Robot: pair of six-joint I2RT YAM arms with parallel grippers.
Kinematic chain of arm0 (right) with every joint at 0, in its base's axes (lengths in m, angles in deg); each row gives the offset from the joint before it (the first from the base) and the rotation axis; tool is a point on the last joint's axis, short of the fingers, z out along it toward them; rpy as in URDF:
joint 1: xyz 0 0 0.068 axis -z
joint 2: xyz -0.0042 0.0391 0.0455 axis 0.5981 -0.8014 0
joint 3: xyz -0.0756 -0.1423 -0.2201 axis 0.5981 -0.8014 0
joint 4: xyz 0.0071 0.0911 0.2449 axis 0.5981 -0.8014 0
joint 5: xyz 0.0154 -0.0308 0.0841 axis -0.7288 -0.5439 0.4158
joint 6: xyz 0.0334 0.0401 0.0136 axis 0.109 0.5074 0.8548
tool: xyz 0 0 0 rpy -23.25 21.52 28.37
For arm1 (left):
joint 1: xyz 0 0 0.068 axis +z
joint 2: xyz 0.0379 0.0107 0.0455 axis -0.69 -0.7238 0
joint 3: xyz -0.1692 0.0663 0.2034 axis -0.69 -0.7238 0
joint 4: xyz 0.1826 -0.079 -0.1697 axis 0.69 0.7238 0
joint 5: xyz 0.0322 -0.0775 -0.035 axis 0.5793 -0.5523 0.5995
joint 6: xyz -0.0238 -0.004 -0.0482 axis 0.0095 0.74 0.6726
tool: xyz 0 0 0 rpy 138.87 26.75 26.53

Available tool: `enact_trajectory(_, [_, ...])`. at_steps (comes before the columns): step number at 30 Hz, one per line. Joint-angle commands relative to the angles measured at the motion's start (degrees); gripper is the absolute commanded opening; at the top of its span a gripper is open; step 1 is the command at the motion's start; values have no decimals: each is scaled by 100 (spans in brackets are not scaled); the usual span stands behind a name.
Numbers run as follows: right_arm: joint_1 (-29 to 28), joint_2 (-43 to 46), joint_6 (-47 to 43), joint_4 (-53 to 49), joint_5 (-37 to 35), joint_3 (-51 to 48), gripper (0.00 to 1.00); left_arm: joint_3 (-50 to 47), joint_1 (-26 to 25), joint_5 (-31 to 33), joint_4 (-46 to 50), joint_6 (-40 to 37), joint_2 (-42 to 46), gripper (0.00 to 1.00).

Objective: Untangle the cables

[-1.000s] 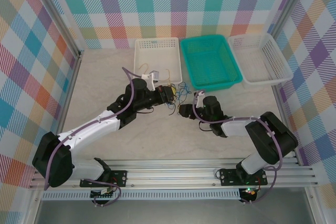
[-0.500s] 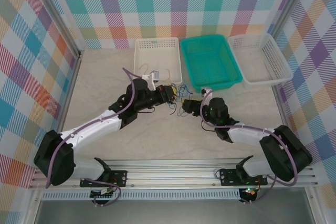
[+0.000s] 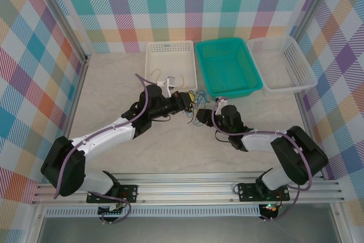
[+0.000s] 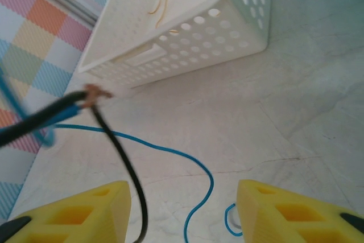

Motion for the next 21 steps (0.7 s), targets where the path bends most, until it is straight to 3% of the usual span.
enact_trajectory(1, [-30,-360,247,346,-488,277,51,18,47,-149,-478,97,8,0])
enact_trajectory(6, [-30,-718,296,137,-807,484,35,27,64,-176,-509,71,-54,0])
enact_trajectory(11, [-21,-321,-257,-893,-1421,395,8,-114,146,87,-162,-67,85,0])
enact_trajectory(14, [-4,64,-529,-1687,-1898,377,0,-253,282,95,-164,54,185,0])
enact_trajectory(21, [180,894,-798,-3007,-2453,374,0,-215,328,331,797,-468,236,0])
